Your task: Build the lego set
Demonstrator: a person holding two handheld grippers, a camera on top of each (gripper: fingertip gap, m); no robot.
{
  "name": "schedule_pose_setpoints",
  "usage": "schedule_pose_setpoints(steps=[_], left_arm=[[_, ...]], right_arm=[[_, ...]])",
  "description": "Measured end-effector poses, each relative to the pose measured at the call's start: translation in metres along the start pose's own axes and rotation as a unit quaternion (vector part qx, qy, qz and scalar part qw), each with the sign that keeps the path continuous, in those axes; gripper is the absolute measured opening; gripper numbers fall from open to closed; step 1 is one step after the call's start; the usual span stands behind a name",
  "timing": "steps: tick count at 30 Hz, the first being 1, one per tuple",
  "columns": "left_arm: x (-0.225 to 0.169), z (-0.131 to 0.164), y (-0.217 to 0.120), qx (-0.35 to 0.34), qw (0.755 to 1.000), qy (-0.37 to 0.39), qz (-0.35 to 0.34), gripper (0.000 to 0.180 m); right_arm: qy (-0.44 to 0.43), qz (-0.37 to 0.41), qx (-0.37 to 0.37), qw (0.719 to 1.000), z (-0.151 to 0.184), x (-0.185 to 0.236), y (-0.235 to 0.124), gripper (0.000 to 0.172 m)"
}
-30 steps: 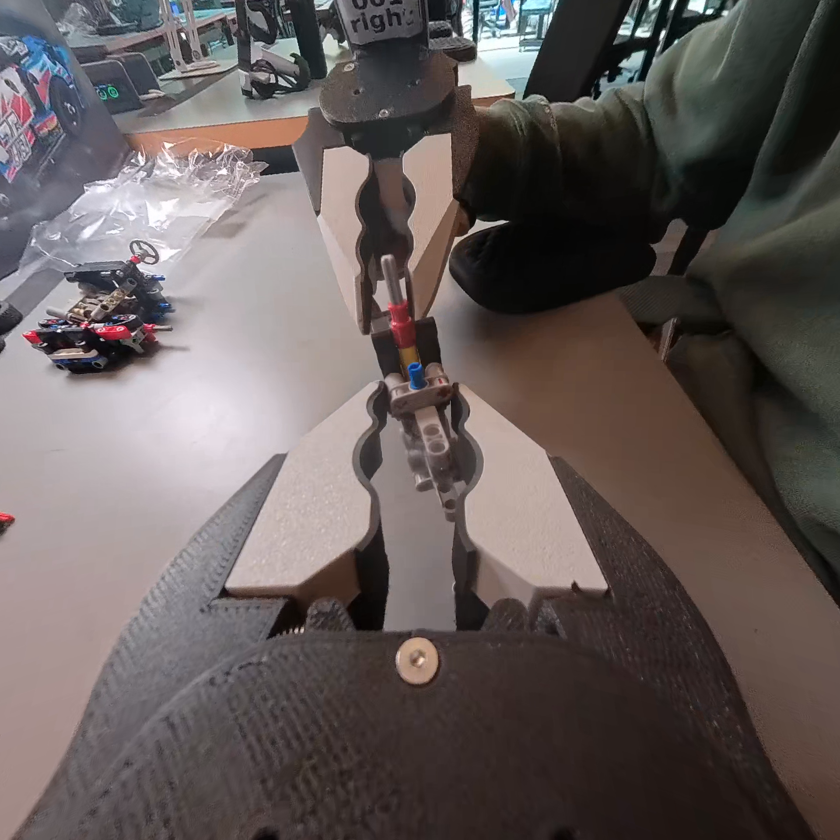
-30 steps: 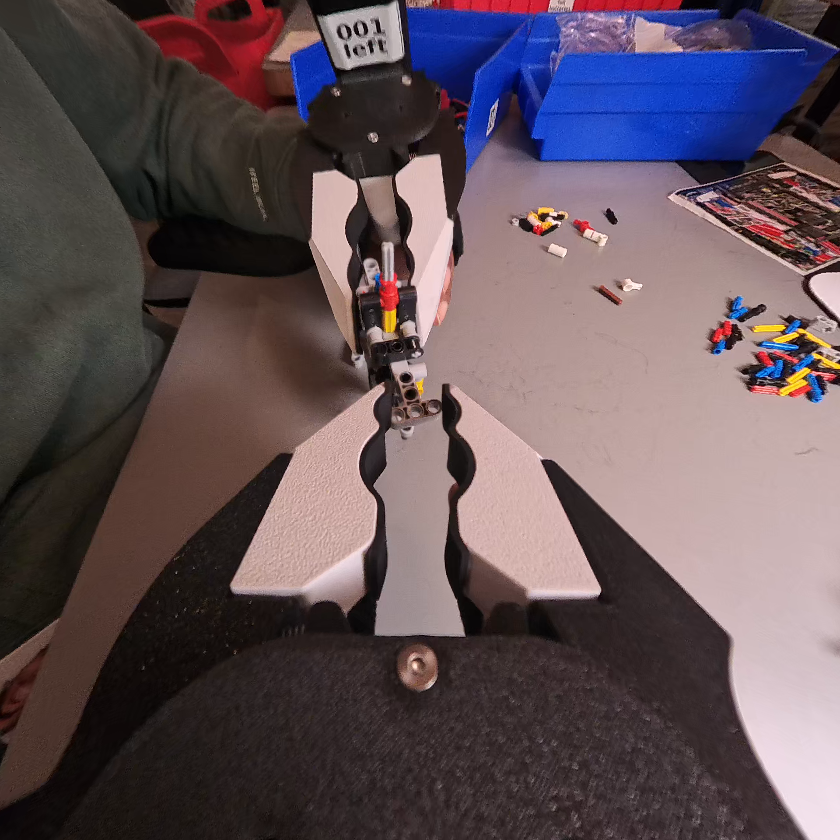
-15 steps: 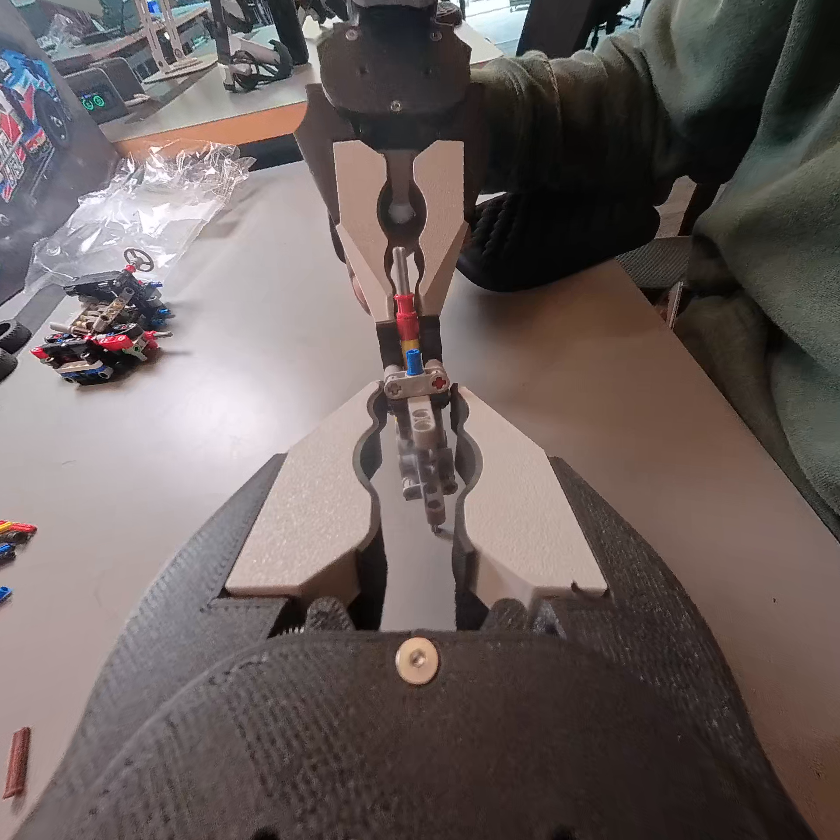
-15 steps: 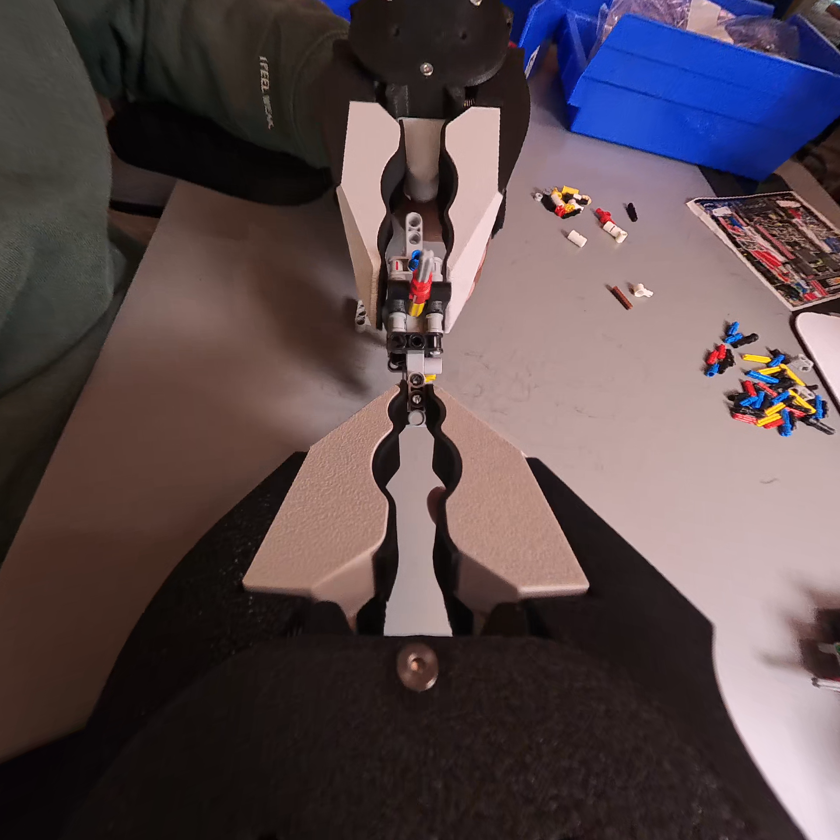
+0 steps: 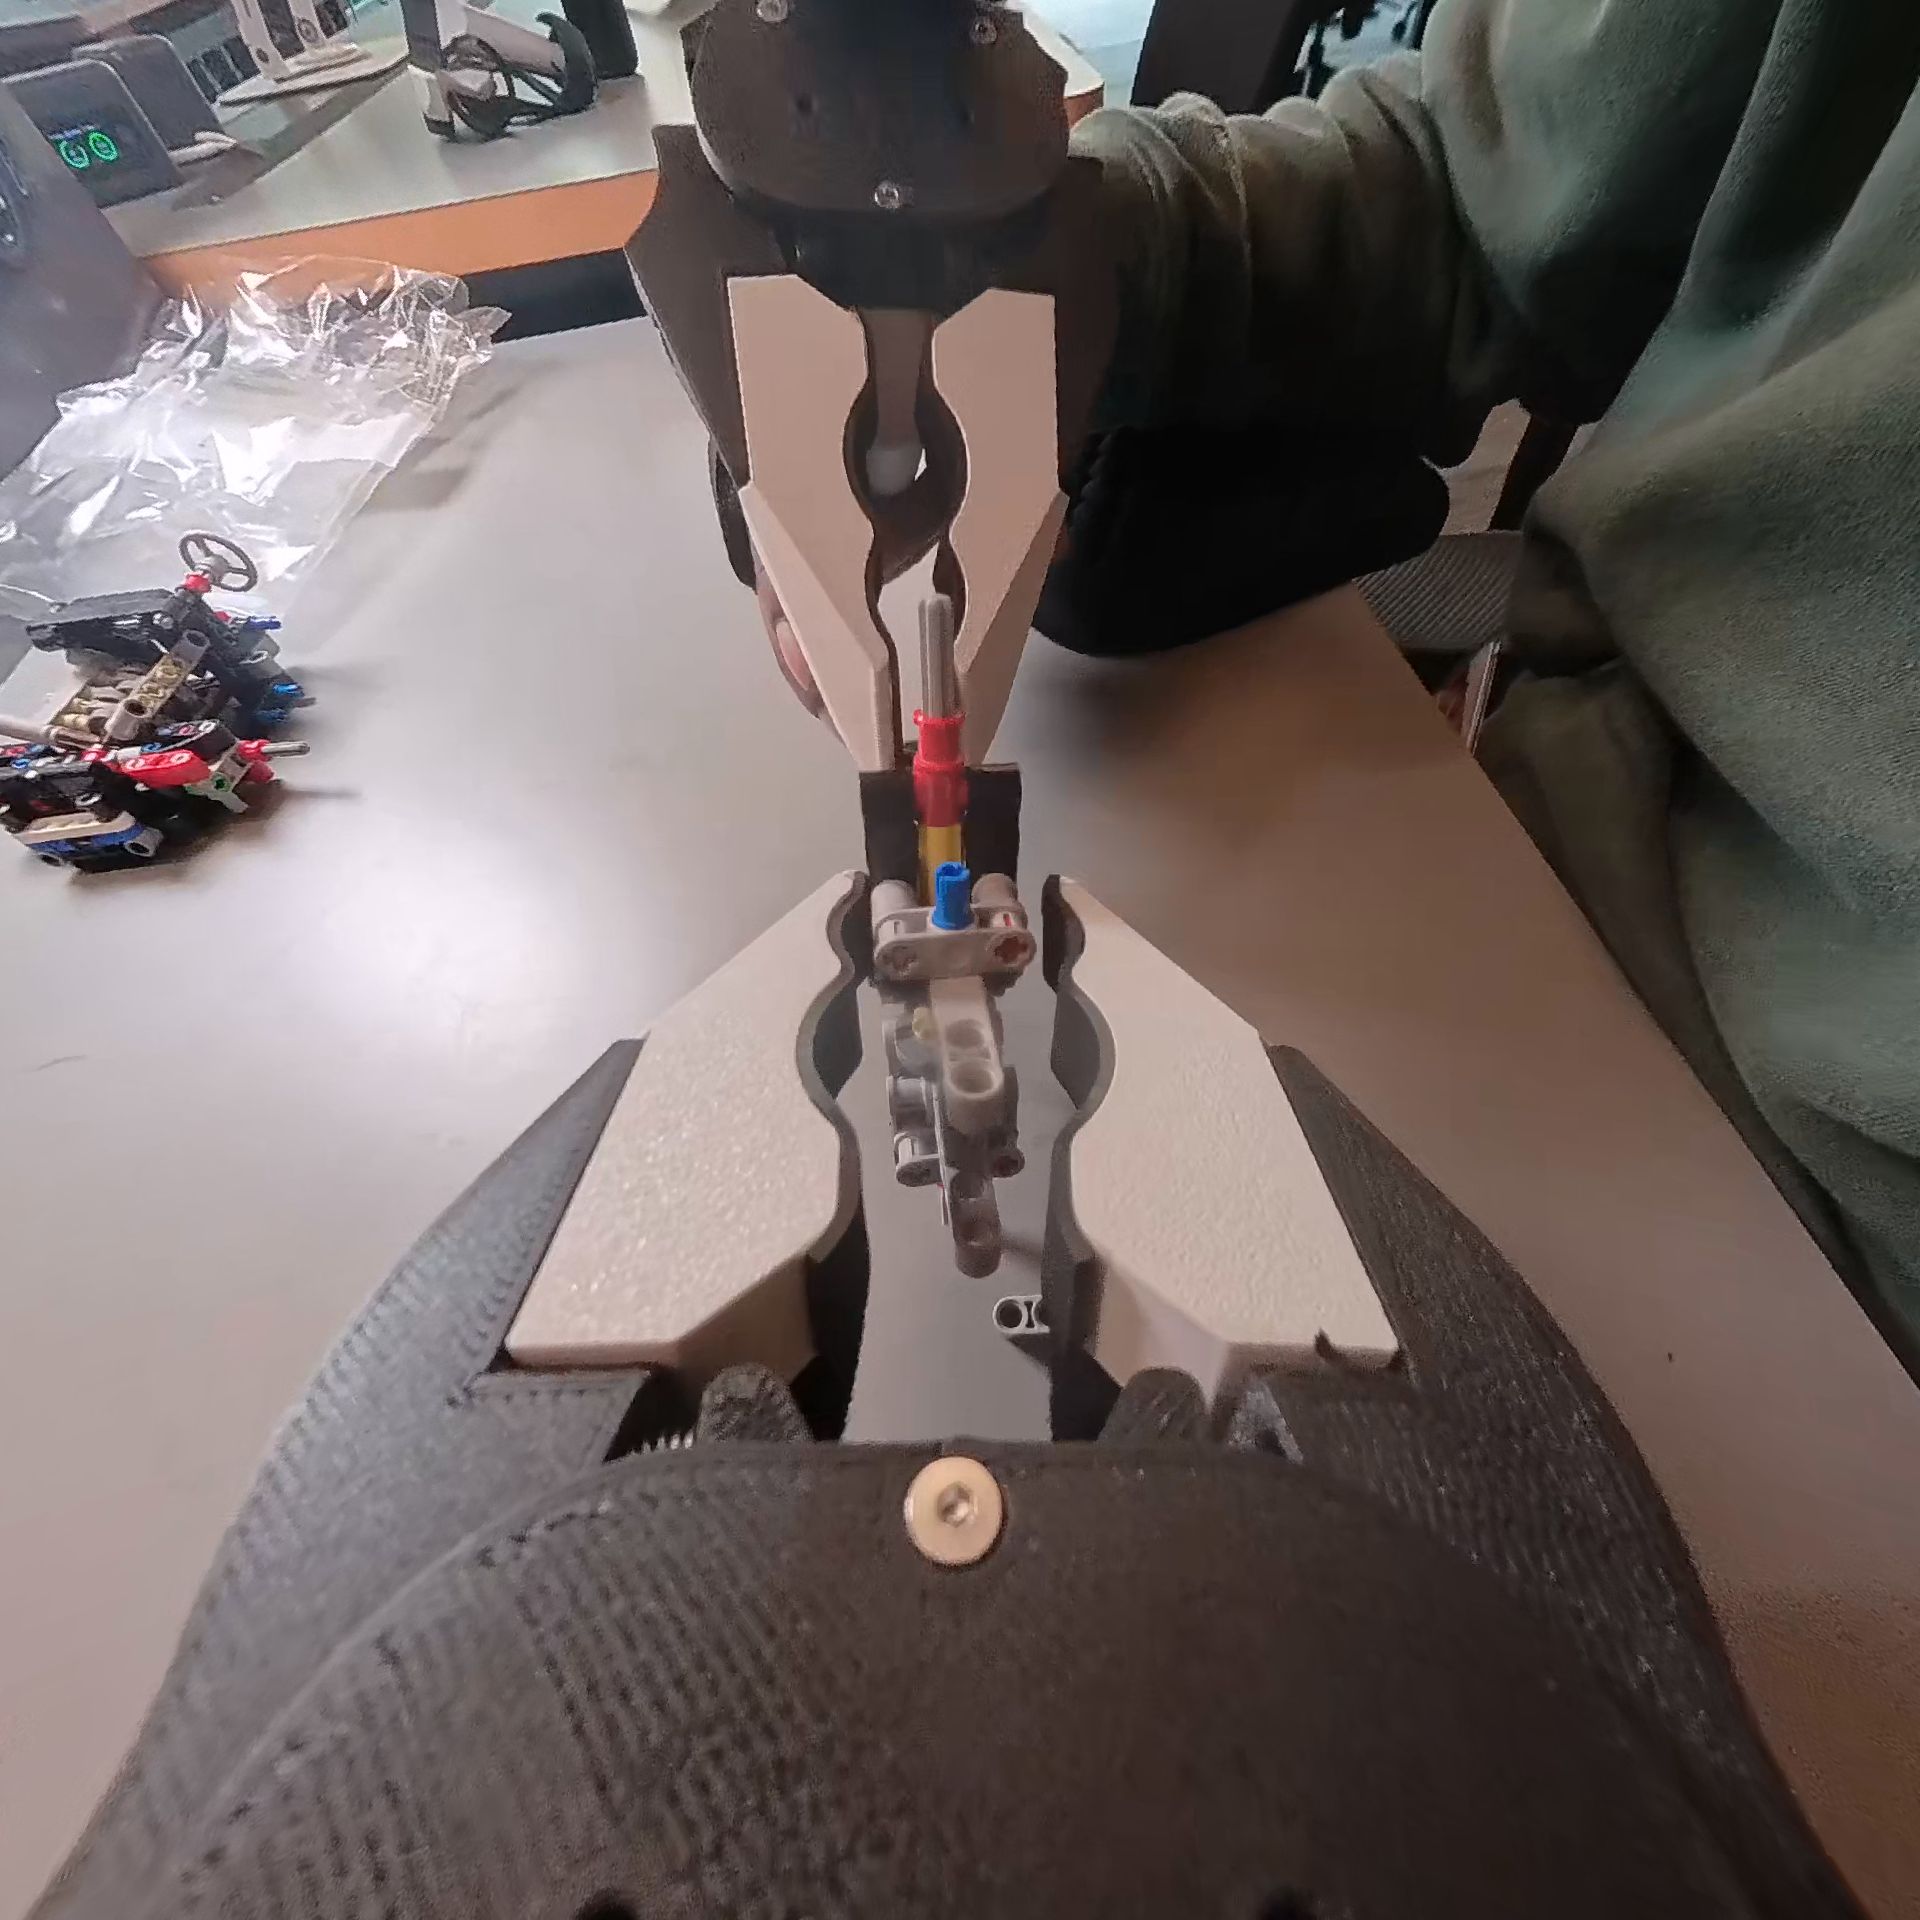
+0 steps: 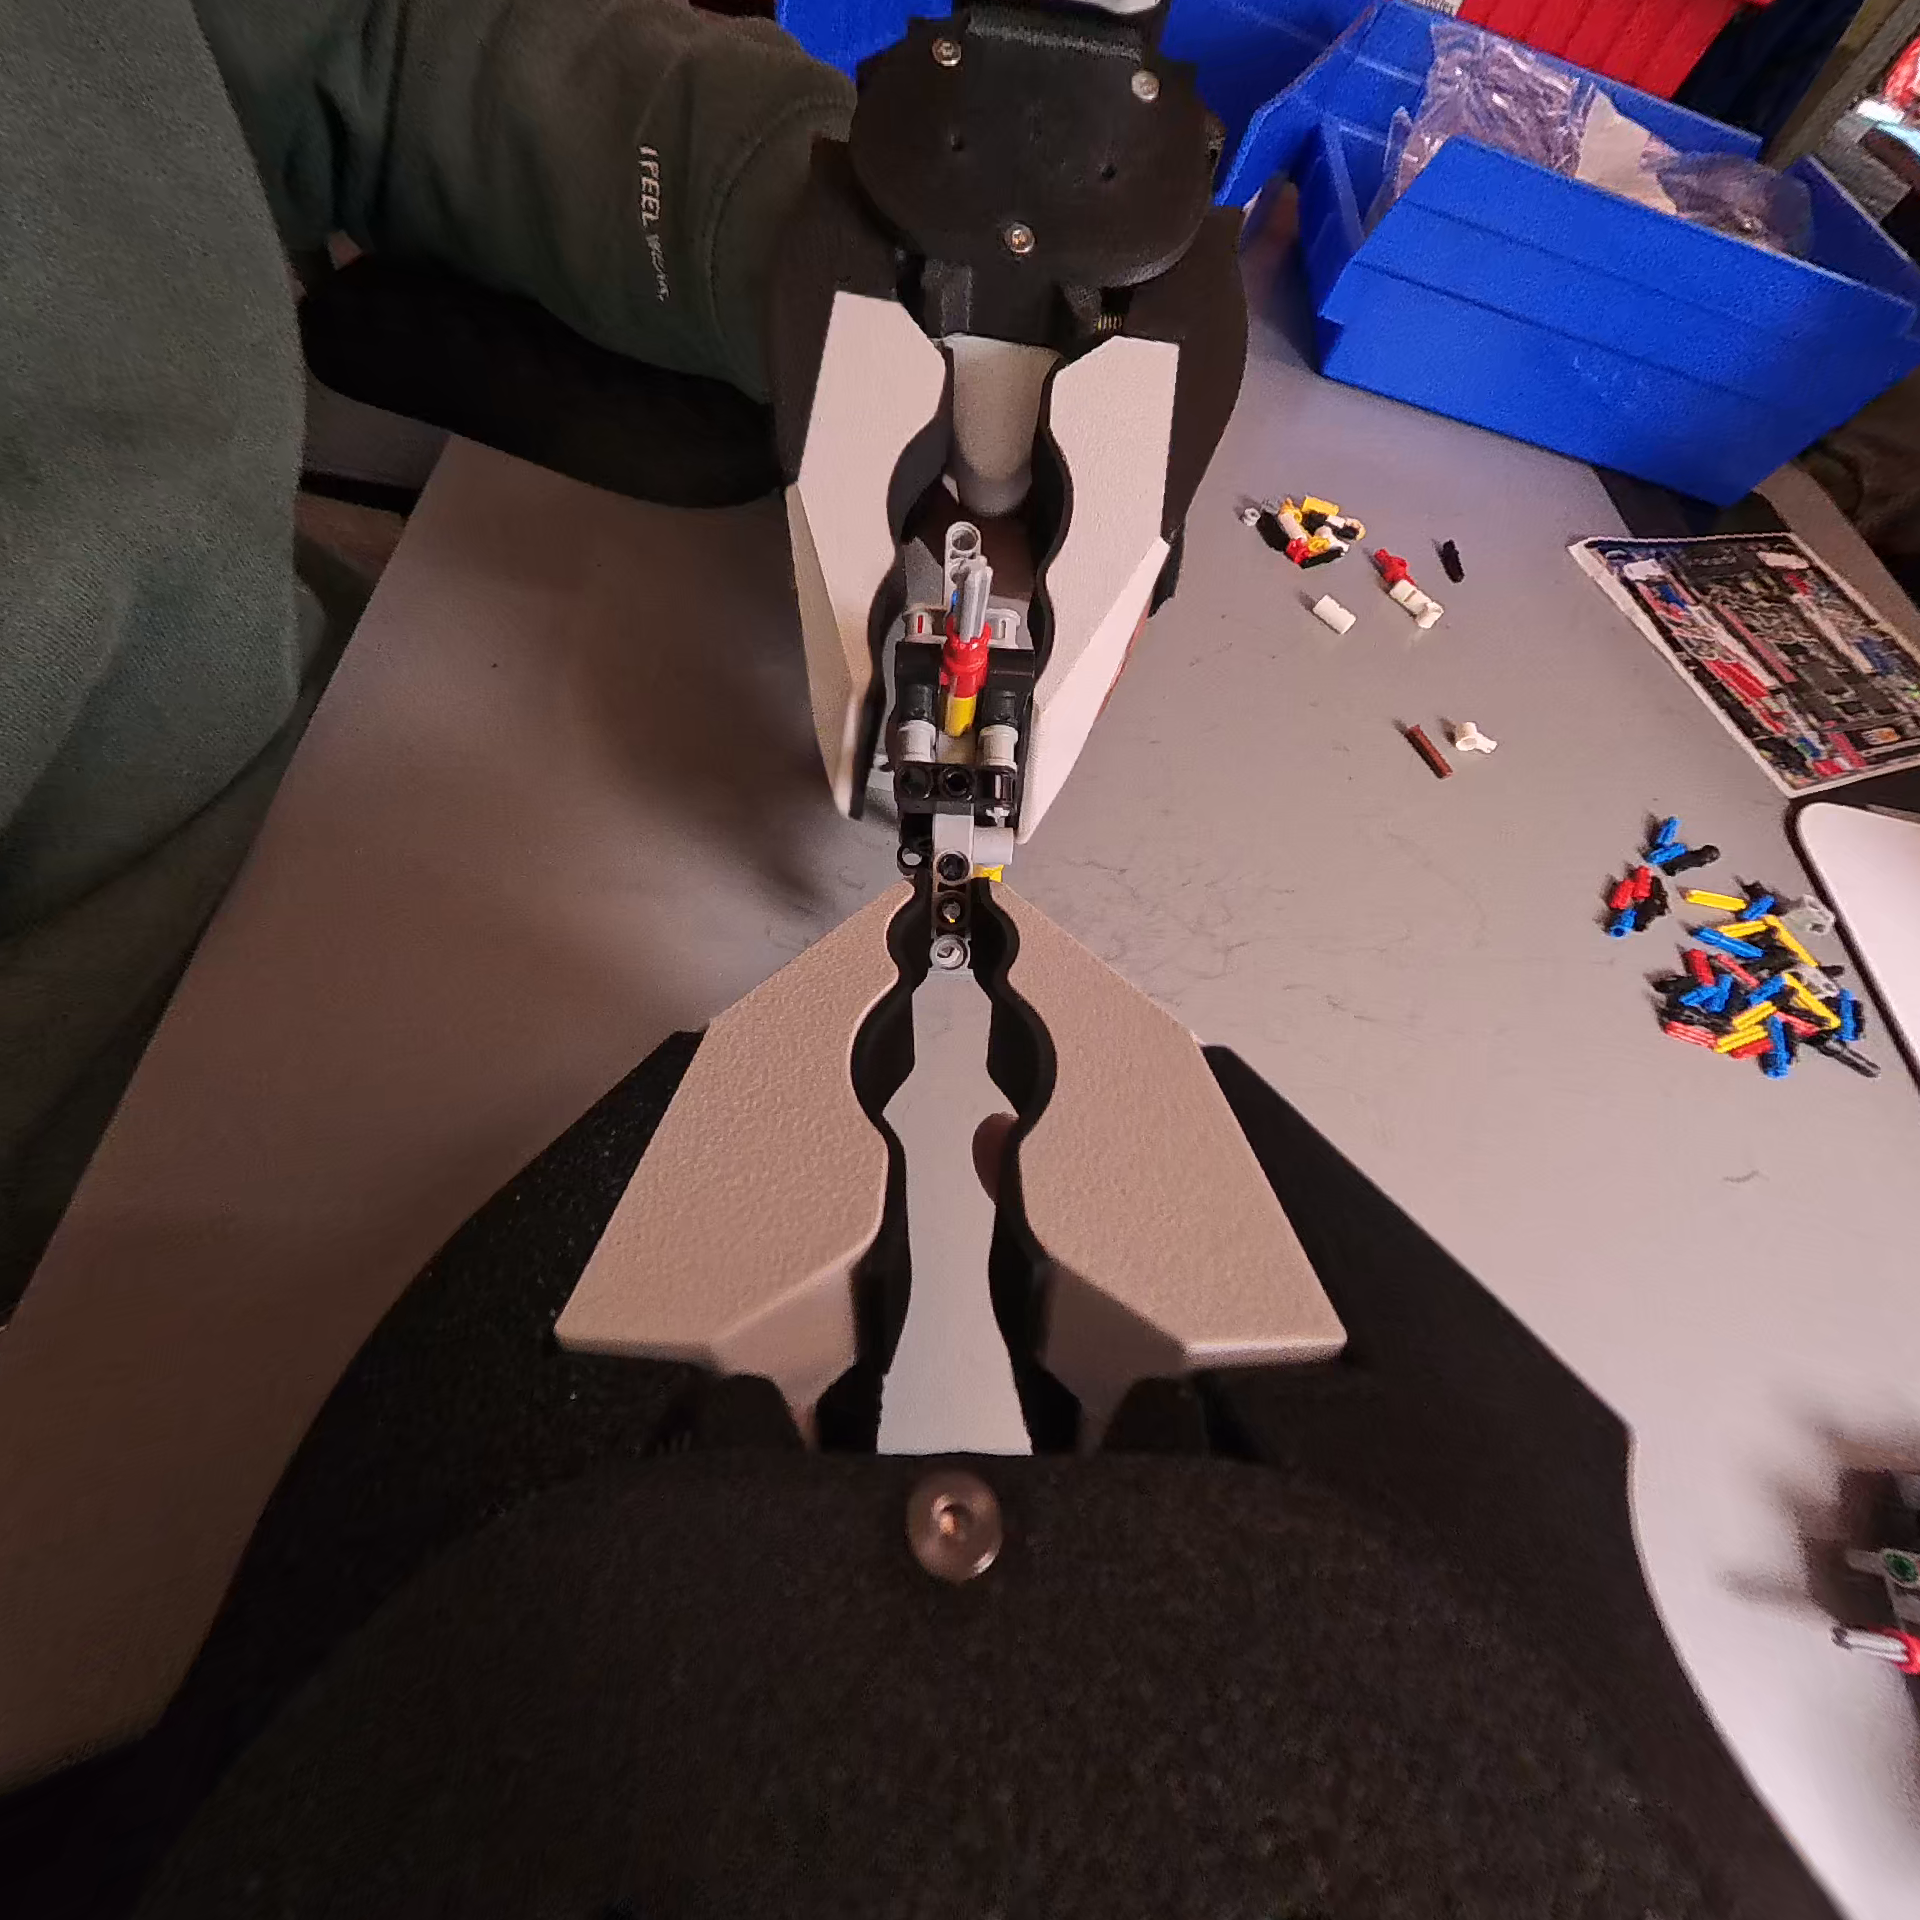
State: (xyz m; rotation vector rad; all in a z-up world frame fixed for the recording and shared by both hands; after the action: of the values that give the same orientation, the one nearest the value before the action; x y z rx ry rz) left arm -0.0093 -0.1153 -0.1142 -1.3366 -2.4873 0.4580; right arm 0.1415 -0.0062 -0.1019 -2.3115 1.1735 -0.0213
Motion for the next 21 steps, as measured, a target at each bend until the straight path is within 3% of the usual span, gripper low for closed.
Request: schedule_pose_setpoints(steps=[12,21], left_arm=[[-0.005,0.003,0.014,0.031,0.997,0.057,-0.051,0.028],[-0.001,0.000,0.015,0.063,0.996,0.044,-0.047,0.027]], right_arm=[[-0.016,0.016,-0.011,1.000,-0.001,0.003,0.008,0.005],[-0.013,0.020,-0.019,1.000,0.000,0.001,0.006,0.005]])
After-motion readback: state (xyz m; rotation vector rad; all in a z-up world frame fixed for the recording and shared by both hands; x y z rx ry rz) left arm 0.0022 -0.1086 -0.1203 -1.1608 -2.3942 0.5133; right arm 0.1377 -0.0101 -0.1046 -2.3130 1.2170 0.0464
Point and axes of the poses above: each gripper's, where its closed fingertips meet, y out along the fingers, z out of its underside, x = y × z across the jaws, the point moved 10 cm from there along -y, back along the fingers, and after that the axes turned 1 degree about -y, right-handed, at the moved point
